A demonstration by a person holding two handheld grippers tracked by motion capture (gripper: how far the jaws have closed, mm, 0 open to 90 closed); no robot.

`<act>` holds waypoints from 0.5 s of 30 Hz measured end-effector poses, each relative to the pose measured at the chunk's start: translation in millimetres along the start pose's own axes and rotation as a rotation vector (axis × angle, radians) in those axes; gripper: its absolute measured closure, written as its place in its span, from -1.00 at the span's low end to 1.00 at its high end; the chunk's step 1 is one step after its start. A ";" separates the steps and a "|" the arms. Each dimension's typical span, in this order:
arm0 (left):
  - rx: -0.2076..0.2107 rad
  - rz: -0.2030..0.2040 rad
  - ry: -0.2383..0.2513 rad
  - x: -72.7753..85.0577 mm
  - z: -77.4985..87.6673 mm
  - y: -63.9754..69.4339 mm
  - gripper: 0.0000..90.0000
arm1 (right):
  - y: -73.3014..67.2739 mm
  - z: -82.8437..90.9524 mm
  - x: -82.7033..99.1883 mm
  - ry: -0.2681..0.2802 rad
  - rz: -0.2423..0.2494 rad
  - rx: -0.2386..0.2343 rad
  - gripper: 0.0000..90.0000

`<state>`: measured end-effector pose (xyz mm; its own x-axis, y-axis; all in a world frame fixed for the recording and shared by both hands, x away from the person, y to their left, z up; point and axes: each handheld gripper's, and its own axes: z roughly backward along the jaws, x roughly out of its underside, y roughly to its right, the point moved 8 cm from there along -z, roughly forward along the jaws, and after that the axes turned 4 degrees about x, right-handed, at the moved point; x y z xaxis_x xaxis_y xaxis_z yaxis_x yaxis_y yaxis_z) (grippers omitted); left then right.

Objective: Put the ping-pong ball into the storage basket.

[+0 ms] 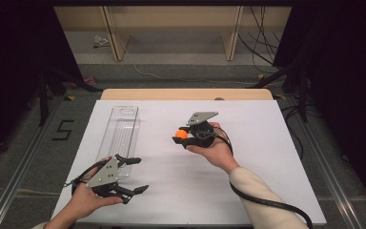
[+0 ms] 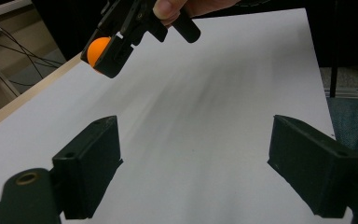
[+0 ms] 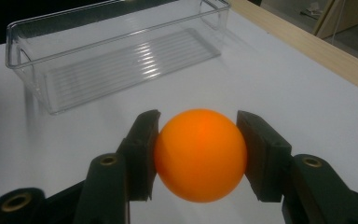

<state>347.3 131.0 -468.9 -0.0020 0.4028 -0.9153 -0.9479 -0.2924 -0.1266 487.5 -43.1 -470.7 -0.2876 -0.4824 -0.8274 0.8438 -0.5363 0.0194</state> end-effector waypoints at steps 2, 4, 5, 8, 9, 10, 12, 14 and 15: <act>0.000 0.000 0.001 -0.1 0.0 0.0 -0.64 | -1.2 -1.7 -0.7 0.000 0.002 -0.002 0.14; 0.001 0.000 0.000 0.0 -0.1 0.1 -0.64 | -2.5 -3.2 -1.5 0.001 0.001 -0.005 0.14; 0.000 0.000 0.001 0.0 -0.2 0.2 -0.64 | -3.0 -3.8 -1.9 0.000 0.003 -0.006 0.14; 0.000 0.000 0.001 -0.1 -0.2 0.2 -0.64 | -5.0 -6.0 -3.2 0.000 0.003 -0.009 0.15; 0.001 0.000 0.000 0.0 -0.2 0.2 -0.64 | -5.7 -6.7 -3.7 0.000 0.003 -0.012 0.14; 0.001 0.000 0.000 0.0 -0.2 0.2 -0.64 | -6.2 -7.3 -4.1 0.000 0.005 -0.012 0.14; 0.001 0.000 0.001 0.0 -0.2 0.3 -0.64 | -6.9 -8.4 -5.0 -0.001 0.004 -0.014 0.14; 0.002 0.000 0.000 0.0 -0.1 0.4 -0.64 | -7.4 -9.5 -6.0 0.000 0.004 -0.015 0.15; 0.001 0.000 0.001 -0.1 -0.2 0.4 -0.64 | -7.7 -10.0 -6.4 0.000 0.004 -0.017 0.14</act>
<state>347.0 130.6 -468.9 -0.0013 0.4021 -0.9156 -0.9483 -0.2911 -0.1265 487.4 -28.9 -471.2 -0.2843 -0.4845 -0.8273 0.8523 -0.5228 0.0133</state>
